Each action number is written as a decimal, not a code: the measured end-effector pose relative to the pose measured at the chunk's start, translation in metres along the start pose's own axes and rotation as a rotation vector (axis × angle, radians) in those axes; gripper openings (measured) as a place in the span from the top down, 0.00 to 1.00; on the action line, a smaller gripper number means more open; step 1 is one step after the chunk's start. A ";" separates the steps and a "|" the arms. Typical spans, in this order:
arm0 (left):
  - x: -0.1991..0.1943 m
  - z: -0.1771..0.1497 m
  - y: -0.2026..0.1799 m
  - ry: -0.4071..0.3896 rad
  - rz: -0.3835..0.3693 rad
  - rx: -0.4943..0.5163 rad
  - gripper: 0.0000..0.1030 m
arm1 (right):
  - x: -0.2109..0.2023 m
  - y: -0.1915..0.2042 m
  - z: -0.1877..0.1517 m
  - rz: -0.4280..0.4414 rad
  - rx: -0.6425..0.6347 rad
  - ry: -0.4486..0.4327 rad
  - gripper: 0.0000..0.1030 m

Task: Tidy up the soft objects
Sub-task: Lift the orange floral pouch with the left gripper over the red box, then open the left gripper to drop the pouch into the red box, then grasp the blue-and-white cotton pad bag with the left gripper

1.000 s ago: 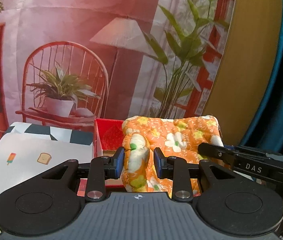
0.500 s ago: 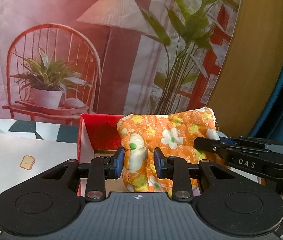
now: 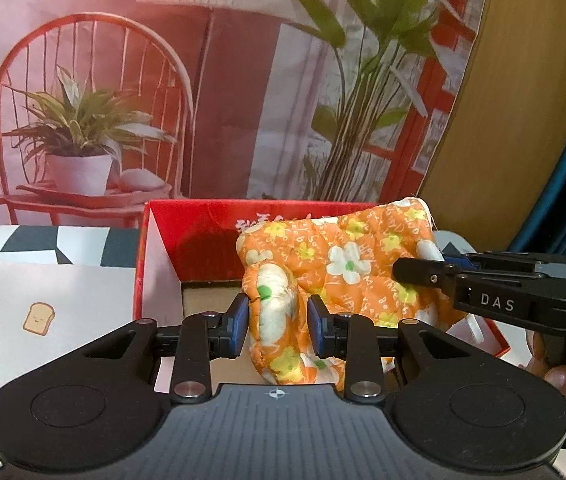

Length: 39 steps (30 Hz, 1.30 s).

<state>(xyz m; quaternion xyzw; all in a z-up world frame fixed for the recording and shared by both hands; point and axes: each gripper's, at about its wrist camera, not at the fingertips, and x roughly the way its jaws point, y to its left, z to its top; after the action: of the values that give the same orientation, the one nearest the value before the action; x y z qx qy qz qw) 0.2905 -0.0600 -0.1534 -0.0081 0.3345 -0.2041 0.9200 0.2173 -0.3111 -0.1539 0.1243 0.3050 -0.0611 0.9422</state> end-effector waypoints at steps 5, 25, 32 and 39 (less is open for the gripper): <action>0.010 -0.001 0.001 0.025 0.007 0.010 0.69 | 0.010 -0.006 -0.003 -0.017 0.026 0.040 0.84; 0.000 -0.016 0.005 0.034 0.075 0.077 0.60 | 0.018 -0.009 -0.026 -0.119 0.038 0.110 0.60; -0.038 -0.031 0.012 0.006 0.043 0.054 0.60 | -0.025 0.005 -0.029 -0.061 0.003 0.024 0.49; -0.075 -0.065 0.007 0.020 -0.005 0.056 0.60 | -0.070 0.028 -0.052 0.035 0.002 -0.018 0.48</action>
<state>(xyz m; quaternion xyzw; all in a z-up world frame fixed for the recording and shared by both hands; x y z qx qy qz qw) 0.2015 -0.0171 -0.1591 0.0191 0.3377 -0.2157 0.9160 0.1370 -0.2679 -0.1474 0.1299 0.2942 -0.0459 0.9458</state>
